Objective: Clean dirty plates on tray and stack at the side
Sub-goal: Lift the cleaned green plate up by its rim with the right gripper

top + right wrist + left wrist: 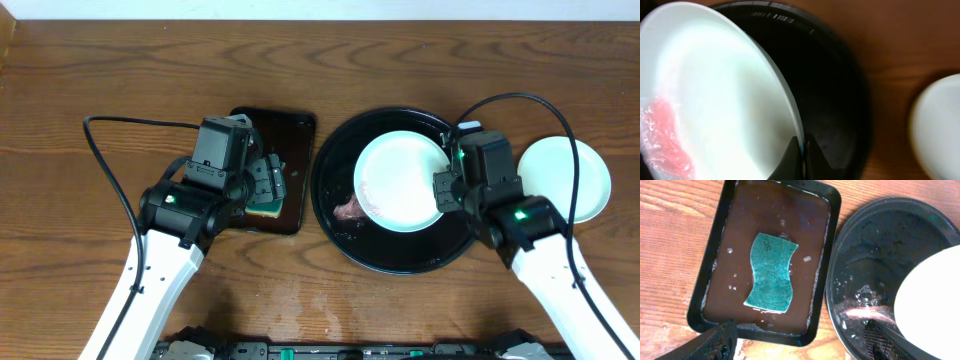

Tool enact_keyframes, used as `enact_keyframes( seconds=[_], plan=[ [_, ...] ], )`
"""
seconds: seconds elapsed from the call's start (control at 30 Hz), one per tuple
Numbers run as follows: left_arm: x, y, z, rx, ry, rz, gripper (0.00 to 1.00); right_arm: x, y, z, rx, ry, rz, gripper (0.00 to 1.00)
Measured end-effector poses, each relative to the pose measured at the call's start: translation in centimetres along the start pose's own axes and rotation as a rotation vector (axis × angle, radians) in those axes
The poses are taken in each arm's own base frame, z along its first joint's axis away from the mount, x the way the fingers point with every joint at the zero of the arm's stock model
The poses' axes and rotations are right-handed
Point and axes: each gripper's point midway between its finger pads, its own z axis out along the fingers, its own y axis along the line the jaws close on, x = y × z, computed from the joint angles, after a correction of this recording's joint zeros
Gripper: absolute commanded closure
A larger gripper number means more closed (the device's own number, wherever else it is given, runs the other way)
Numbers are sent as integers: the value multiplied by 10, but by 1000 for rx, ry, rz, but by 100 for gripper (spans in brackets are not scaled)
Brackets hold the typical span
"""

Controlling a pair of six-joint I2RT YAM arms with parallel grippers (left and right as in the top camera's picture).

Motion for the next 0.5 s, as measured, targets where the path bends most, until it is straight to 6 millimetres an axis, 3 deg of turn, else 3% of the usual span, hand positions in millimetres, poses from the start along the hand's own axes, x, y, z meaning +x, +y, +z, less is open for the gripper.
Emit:
enact_keyframes(
  seconds=[0.23, 0.5],
  plan=[
    [0, -1, 0, 3, 1, 0, 18, -11, 9, -21, 139, -87, -152, 99],
    [0, -1, 0, 4, 1, 0, 18, -18, 38, -47, 289, -191, -393, 99]
  ],
)
